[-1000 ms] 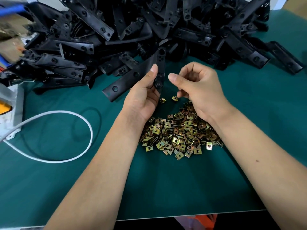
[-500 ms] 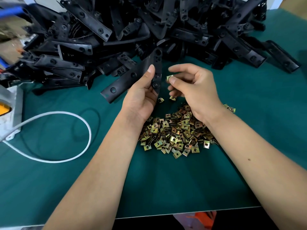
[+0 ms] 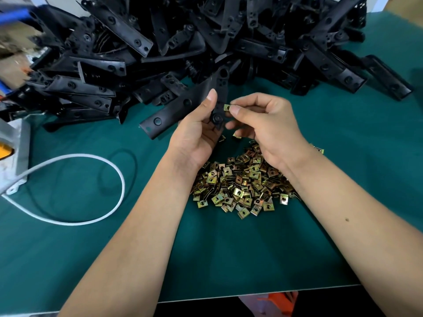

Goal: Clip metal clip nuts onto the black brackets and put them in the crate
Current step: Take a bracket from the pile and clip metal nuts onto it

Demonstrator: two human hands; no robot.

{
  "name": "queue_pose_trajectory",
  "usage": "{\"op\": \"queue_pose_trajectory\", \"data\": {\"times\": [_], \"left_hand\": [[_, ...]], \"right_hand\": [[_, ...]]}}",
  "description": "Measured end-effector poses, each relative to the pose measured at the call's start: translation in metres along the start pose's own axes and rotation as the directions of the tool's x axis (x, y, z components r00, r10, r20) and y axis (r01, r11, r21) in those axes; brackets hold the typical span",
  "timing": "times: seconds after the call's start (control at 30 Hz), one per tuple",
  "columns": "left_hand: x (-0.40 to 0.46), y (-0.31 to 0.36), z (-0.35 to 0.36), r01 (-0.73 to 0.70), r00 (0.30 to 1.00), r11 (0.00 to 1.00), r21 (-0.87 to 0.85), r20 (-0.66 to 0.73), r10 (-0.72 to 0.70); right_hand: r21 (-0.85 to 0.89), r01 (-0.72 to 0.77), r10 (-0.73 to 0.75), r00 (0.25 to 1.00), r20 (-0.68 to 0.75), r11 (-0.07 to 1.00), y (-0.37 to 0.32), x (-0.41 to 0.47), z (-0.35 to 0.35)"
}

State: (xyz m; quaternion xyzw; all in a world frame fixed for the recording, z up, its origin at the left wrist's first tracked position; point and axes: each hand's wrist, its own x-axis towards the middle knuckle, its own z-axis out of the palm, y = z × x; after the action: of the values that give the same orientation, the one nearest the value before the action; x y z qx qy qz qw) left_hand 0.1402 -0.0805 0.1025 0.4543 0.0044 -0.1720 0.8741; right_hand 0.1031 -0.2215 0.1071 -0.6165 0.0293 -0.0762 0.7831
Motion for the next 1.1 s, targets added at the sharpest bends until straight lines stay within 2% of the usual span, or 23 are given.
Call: {"op": "queue_pose_trajectory", "data": {"times": [0.13, 0.23, 0.43, 0.6, 0.73, 0.87, 0.93, 1.0, 1.1], "left_hand": [[0.0, 0.0, -0.001, 0.04, 0.999, 0.999, 0.017, 0.009, -0.041], [-0.001, 0.002, -0.001, 0.098, 0.995, 0.994, -0.043, 0.023, -0.097], [-0.001, 0.0, 0.002, 0.058, 0.993, 0.994, -0.088, 0.109, -0.048], [0.001, -0.003, 0.008, -0.011, 1.0, 0.998, -0.059, -0.005, 0.01], [0.003, -0.008, 0.008, -0.1, 0.992, 0.994, 0.035, -0.07, 0.102], [0.004, -0.011, 0.007, -0.115, 0.988, 0.992, 0.061, -0.097, 0.12], [0.004, -0.011, 0.007, -0.108, 0.99, 0.991, 0.077, -0.086, 0.115], [0.005, -0.011, 0.006, -0.09, 0.991, 0.994, 0.062, -0.095, 0.095], [0.006, -0.01, 0.004, -0.072, 0.99, 0.997, -0.029, -0.121, 0.068]], "right_hand": [[0.045, -0.025, 0.024, 1.0, 0.008, 0.999, -0.003, -0.002, 0.0], [0.044, -0.015, 0.015, 1.0, 0.006, 0.999, -0.002, -0.003, 0.002], [0.045, 0.043, -0.044, 0.999, 0.02, 0.998, -0.003, -0.006, 0.007], [-0.019, 0.025, -0.026, 0.999, -0.028, 0.999, -0.005, -0.003, 0.003], [-0.22, 0.051, -0.07, 0.995, -0.078, 0.974, -0.003, 0.001, 0.0], [-0.486, 0.133, -0.169, 0.985, -0.031, 0.864, -0.007, 0.006, -0.005], [-0.613, 0.172, -0.248, 0.968, -0.041, 0.771, -0.011, 0.008, -0.01], [-0.787, 0.146, -0.292, 0.955, -0.045, 0.599, -0.015, 0.011, -0.02], [-0.946, -0.064, -0.215, 0.967, -0.138, 0.319, -0.02, 0.016, -0.047]]}}
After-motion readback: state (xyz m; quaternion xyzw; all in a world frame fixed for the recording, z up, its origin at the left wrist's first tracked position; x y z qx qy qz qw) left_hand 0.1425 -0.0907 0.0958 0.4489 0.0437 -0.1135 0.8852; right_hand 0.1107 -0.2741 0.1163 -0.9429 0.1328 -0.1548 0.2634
